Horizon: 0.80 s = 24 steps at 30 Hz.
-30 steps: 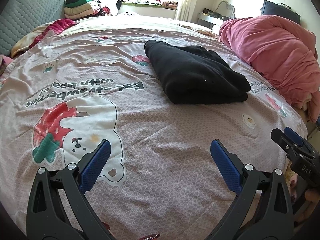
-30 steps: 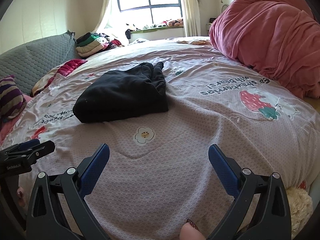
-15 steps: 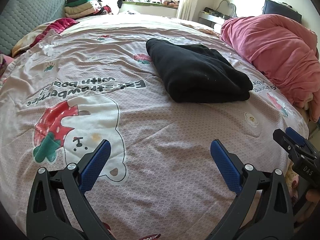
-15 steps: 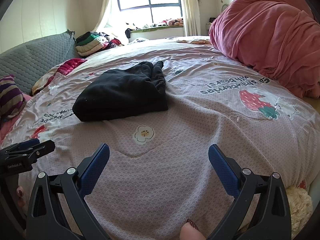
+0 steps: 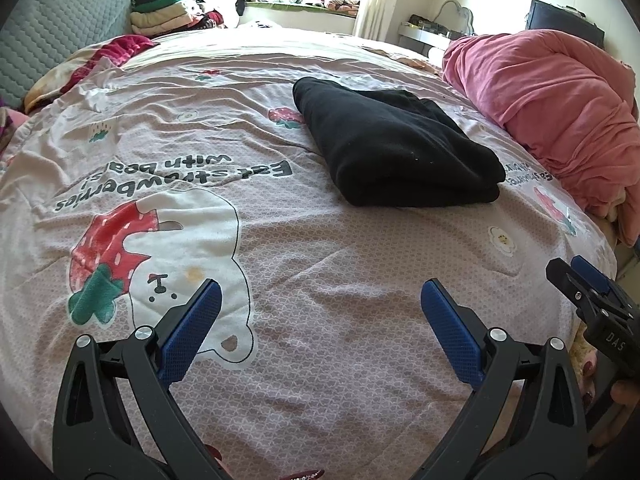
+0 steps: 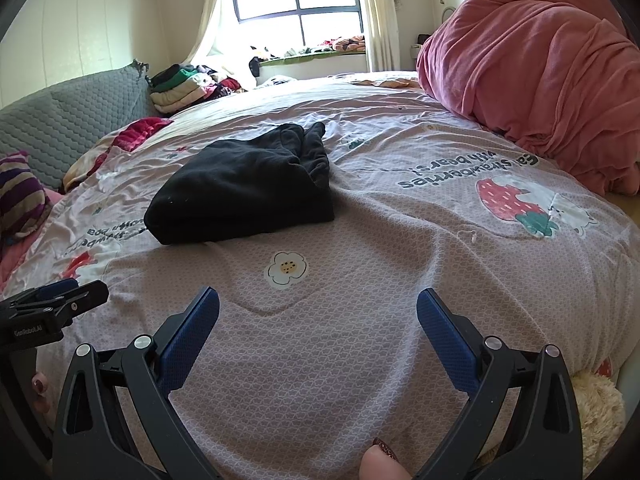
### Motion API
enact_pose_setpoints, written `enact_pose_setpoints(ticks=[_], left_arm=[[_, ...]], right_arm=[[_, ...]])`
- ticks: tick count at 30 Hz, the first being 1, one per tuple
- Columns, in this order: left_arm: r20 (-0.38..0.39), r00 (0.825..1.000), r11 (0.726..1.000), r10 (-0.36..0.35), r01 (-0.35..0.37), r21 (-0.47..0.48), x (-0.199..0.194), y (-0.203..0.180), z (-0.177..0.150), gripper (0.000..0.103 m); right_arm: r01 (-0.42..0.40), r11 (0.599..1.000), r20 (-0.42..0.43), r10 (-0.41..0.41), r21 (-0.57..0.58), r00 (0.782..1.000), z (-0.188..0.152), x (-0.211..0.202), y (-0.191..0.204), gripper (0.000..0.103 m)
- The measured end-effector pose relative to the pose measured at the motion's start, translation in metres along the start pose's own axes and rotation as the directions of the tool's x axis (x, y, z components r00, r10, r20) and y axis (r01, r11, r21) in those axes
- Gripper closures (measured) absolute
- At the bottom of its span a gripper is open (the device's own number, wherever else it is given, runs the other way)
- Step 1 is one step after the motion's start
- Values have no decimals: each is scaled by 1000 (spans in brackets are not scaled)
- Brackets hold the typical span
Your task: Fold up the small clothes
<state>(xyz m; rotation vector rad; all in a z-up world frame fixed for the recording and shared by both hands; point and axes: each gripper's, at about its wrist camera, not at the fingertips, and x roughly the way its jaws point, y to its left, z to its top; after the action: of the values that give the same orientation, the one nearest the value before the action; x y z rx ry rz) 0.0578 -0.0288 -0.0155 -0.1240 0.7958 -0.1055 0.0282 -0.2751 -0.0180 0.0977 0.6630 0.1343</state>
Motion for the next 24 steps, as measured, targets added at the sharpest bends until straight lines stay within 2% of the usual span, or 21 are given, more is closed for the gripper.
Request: enact_pose_setpoints(ticks=[16, 19, 24], left_arm=[[9, 1000, 1000, -27, 27, 14, -6, -5, 2, 9], [24, 999, 999, -49, 49, -7, -10, -2, 3, 9], [84, 996, 999, -26, 29, -38, -21, 9, 8, 9]], right_arm=[[14, 1000, 9, -14, 11, 1000, 2, -5, -4, 5], [31, 999, 18, -32, 31, 999, 3, -10, -11, 5], [102, 990, 52, -108, 98, 993, 8, -29, -41, 5]])
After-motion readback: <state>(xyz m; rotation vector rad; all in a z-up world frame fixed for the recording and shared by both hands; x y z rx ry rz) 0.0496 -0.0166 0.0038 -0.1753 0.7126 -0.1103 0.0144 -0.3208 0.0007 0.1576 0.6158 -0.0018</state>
